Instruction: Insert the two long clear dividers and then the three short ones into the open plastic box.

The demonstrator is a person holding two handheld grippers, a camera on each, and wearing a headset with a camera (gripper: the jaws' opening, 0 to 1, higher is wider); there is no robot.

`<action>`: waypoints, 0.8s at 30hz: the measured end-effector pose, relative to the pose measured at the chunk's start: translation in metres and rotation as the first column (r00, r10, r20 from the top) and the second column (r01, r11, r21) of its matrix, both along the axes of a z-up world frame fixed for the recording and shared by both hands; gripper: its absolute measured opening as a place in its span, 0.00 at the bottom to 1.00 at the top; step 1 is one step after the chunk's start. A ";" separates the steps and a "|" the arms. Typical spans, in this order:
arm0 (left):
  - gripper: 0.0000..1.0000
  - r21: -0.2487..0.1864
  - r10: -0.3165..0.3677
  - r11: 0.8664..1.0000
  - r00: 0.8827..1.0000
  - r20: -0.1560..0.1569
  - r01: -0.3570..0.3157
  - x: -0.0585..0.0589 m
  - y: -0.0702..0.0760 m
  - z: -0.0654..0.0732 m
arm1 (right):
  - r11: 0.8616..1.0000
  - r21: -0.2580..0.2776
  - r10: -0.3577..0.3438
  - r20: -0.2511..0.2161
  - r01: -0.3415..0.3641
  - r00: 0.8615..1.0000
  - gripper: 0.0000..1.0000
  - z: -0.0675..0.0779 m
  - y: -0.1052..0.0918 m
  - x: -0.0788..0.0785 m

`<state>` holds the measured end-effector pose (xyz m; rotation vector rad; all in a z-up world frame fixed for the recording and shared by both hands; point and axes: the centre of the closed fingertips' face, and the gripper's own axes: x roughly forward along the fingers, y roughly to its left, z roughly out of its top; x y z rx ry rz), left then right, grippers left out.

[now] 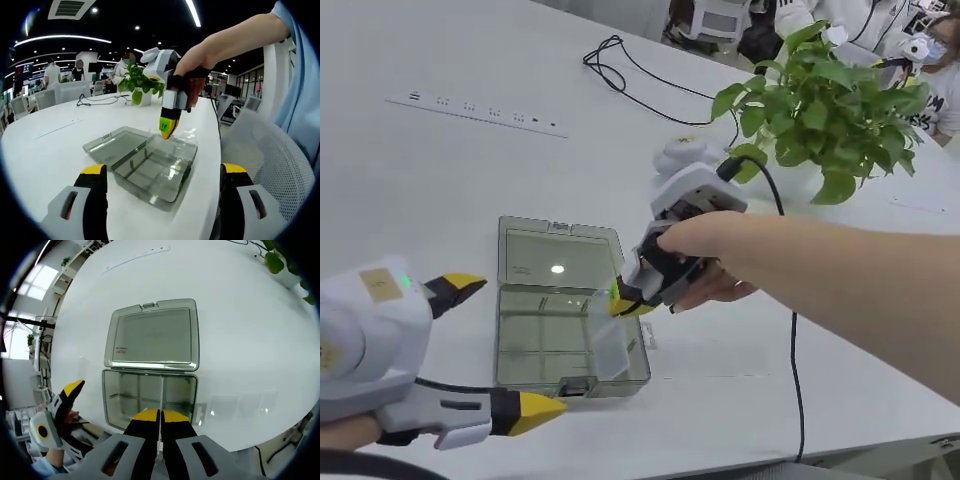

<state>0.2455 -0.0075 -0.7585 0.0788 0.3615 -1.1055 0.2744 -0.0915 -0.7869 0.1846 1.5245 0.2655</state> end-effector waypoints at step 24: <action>0.94 0.001 0.005 1.000 1.000 -0.016 -0.005 -0.002 0.001 -0.006 | 0.999 -0.024 0.027 -0.025 -0.028 0.999 0.02 -0.004 -0.001 0.006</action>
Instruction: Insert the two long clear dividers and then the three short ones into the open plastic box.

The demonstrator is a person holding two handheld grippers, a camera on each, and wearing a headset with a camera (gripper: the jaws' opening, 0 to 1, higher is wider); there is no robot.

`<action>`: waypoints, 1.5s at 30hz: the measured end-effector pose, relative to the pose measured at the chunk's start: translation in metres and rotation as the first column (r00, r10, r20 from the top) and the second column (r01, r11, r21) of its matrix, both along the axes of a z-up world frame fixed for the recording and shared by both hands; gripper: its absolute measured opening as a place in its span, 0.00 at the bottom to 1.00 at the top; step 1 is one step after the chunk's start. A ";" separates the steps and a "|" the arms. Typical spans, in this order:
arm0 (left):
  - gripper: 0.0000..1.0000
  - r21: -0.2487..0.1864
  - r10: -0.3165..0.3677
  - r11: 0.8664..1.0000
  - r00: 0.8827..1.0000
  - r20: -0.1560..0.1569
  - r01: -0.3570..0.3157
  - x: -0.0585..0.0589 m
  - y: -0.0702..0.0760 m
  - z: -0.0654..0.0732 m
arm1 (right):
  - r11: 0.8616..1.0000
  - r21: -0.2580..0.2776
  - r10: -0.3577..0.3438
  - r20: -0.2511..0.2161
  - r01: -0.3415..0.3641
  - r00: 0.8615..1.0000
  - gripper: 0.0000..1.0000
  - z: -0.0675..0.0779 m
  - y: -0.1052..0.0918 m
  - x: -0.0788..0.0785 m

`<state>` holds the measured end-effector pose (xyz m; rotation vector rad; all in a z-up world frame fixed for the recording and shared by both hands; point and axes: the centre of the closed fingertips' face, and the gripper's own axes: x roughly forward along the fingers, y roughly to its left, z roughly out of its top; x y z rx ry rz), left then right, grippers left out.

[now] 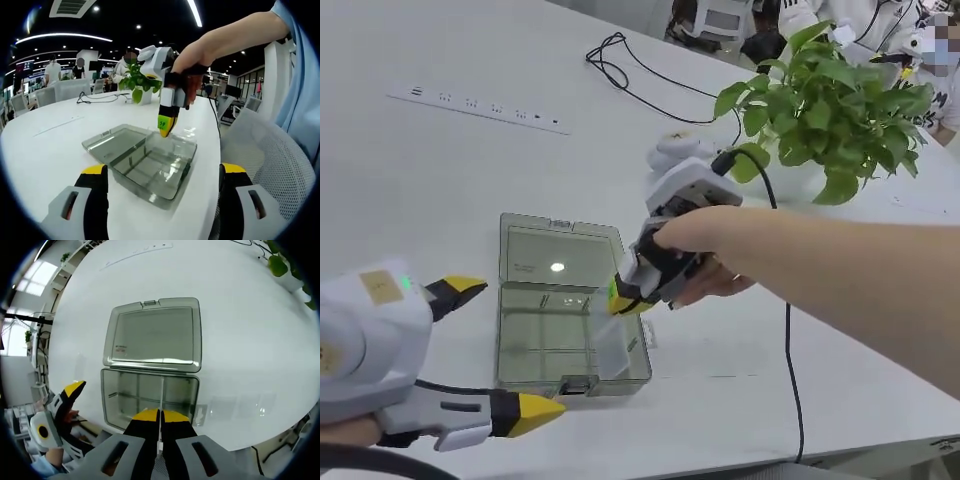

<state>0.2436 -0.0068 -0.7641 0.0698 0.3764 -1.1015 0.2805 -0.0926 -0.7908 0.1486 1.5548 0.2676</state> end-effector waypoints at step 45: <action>0.92 0.007 0.026 1.000 1.000 -0.015 -0.026 0.002 0.007 -0.005 | 0.991 -0.054 0.123 0.046 -0.121 0.991 0.03 -0.021 0.012 -0.004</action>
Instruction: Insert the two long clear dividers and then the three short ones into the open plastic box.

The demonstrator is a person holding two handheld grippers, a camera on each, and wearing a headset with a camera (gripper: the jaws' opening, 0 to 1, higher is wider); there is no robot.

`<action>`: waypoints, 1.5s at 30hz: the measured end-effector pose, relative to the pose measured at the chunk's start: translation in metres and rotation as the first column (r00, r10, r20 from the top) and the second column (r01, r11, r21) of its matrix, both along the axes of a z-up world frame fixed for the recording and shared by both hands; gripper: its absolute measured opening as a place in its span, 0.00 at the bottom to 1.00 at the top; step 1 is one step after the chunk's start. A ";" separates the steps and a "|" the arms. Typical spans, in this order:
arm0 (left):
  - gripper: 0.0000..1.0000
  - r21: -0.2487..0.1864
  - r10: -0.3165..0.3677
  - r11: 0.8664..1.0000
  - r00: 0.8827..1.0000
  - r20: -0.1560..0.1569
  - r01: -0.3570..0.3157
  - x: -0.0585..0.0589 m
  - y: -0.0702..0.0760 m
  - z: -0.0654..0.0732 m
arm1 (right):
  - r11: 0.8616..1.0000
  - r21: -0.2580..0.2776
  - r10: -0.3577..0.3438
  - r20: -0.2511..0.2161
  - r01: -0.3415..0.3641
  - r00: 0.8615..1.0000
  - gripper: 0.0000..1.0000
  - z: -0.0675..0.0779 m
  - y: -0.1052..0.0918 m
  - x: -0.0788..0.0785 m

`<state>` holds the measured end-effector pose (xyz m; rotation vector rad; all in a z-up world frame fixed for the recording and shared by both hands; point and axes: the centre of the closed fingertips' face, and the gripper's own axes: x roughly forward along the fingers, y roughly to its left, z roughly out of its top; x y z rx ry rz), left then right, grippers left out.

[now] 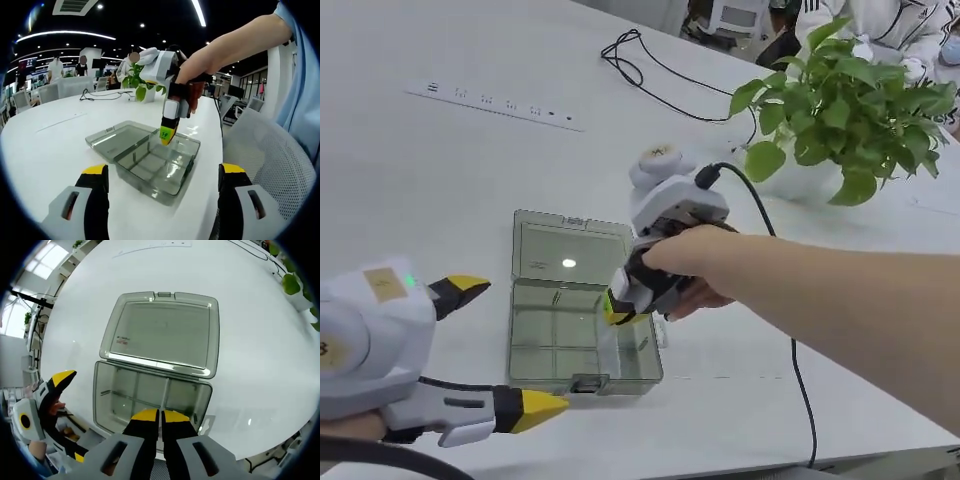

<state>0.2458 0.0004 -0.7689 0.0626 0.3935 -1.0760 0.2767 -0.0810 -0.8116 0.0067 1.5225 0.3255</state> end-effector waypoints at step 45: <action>0.93 0.032 0.010 0.999 1.000 0.003 -0.011 -0.004 0.000 0.006 | 0.959 0.144 0.152 0.466 -0.245 0.872 1.00 0.033 0.020 0.046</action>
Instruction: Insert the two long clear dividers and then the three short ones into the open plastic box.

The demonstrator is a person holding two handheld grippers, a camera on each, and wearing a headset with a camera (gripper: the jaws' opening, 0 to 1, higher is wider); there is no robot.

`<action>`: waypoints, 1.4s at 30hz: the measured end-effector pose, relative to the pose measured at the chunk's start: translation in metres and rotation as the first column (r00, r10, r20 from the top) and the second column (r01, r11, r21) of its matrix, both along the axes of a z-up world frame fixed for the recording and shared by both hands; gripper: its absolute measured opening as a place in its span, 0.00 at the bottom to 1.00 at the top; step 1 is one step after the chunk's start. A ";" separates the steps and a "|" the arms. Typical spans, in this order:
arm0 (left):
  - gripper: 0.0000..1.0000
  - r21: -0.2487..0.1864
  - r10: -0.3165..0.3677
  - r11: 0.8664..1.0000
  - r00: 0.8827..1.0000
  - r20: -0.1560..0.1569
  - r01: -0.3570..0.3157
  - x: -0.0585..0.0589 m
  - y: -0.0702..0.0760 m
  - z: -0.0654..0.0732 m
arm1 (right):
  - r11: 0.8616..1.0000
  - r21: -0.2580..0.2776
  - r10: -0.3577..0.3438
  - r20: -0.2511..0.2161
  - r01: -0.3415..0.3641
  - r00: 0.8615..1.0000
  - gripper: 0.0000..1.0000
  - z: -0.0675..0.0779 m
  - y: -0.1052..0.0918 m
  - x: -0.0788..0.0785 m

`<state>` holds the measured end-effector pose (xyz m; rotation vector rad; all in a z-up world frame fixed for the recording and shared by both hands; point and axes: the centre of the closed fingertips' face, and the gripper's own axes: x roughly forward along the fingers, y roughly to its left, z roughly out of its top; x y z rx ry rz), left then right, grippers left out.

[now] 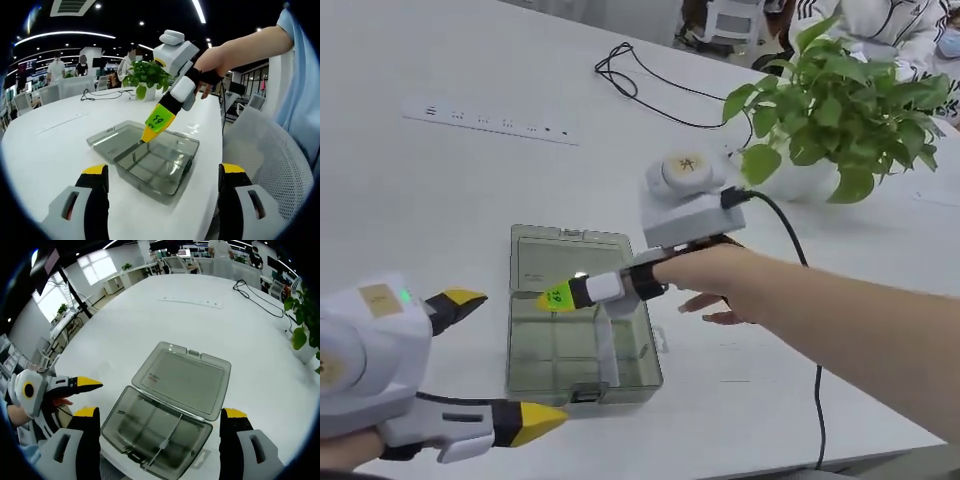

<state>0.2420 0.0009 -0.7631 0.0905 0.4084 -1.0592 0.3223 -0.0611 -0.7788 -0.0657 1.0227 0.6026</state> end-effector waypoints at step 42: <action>0.91 0.017 0.264 0.965 0.960 -0.092 -0.263 0.014 0.040 0.001 | 0.962 0.206 0.098 0.344 -0.177 0.934 1.00 0.033 -0.056 -0.025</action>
